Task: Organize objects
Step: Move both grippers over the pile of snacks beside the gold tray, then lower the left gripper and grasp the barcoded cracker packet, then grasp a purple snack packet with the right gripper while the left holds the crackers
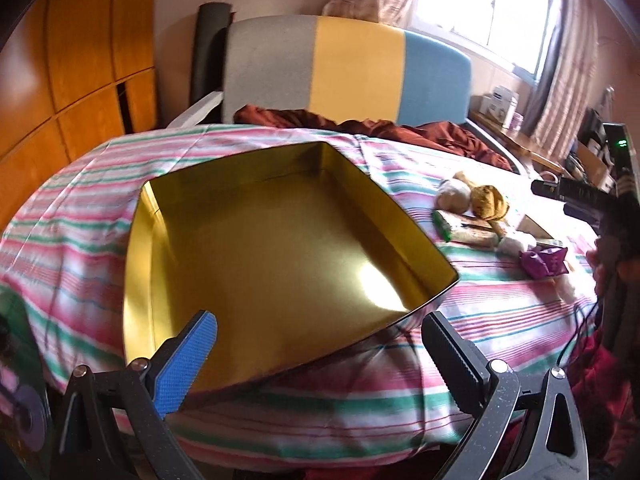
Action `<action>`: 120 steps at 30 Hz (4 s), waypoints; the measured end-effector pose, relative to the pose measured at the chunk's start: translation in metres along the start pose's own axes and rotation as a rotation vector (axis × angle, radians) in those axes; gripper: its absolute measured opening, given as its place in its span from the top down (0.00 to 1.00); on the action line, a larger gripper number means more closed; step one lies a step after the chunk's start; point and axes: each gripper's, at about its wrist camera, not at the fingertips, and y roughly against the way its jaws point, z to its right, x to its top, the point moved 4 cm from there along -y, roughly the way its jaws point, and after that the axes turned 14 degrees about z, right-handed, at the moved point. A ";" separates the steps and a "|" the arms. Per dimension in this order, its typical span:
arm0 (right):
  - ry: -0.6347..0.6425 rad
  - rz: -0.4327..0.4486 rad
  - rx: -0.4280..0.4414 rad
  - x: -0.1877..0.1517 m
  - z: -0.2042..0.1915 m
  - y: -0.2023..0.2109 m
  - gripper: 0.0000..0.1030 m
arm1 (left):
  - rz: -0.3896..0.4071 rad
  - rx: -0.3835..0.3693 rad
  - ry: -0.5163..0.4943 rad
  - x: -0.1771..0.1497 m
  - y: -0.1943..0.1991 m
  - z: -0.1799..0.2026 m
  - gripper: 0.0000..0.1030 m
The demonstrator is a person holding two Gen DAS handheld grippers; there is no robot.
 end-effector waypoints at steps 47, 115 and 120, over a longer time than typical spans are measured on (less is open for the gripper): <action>-0.341 -0.025 -0.069 0.000 0.116 -0.024 0.03 | -0.325 -0.332 -0.559 0.034 -0.218 0.220 0.00; 0.454 -0.502 0.117 -0.071 0.042 -0.025 0.53 | -0.188 -0.397 -0.334 -0.038 -0.128 0.208 0.52; 0.432 -0.498 0.137 -0.070 0.045 -0.026 0.65 | -0.174 -0.399 -0.332 -0.039 -0.127 0.207 0.52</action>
